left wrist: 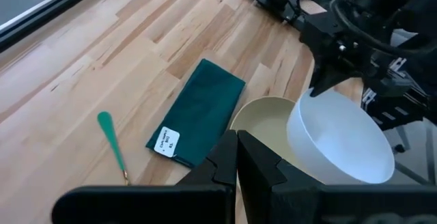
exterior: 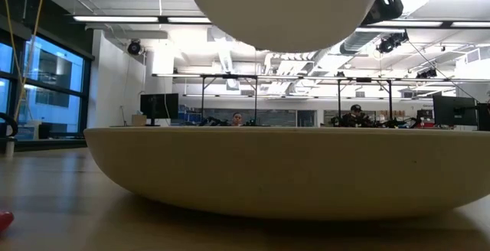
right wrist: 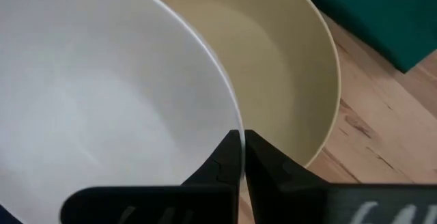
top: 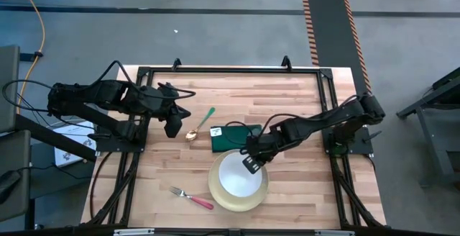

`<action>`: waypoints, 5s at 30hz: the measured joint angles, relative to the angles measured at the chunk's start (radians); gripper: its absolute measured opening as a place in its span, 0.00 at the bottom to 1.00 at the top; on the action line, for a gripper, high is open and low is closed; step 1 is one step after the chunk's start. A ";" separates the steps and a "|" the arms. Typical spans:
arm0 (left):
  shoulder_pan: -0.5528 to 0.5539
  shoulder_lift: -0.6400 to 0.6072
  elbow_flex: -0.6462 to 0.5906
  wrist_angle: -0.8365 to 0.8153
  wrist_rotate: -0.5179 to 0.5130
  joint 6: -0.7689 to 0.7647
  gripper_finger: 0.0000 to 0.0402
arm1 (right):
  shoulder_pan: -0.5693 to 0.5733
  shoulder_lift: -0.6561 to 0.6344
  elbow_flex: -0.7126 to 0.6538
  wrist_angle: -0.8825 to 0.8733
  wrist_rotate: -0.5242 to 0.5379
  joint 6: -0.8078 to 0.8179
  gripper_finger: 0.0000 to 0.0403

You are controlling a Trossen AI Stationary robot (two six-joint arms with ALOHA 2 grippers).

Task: Set table place
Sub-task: Put the white bowl on top of the yellow plate, then put the red fork to the right of the yellow plate

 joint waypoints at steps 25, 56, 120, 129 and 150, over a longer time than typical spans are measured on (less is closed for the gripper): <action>0.000 0.000 0.000 0.000 0.038 0.027 0.00 | -0.041 0.134 0.000 0.015 -0.052 -0.049 0.00; 0.000 0.000 0.000 0.000 0.055 0.029 0.00 | -0.039 0.222 0.000 0.018 -0.072 -0.074 0.00; 0.000 0.000 0.000 -0.008 0.065 0.036 0.00 | -0.045 0.205 0.000 0.017 -0.043 -0.055 0.13; 0.000 0.000 0.000 -0.007 0.066 0.036 0.00 | -0.048 0.159 0.000 0.072 -0.042 -0.053 0.13; 0.000 -0.016 0.000 0.015 0.215 0.087 0.00 | -0.157 -0.034 0.000 0.382 0.196 -0.258 0.13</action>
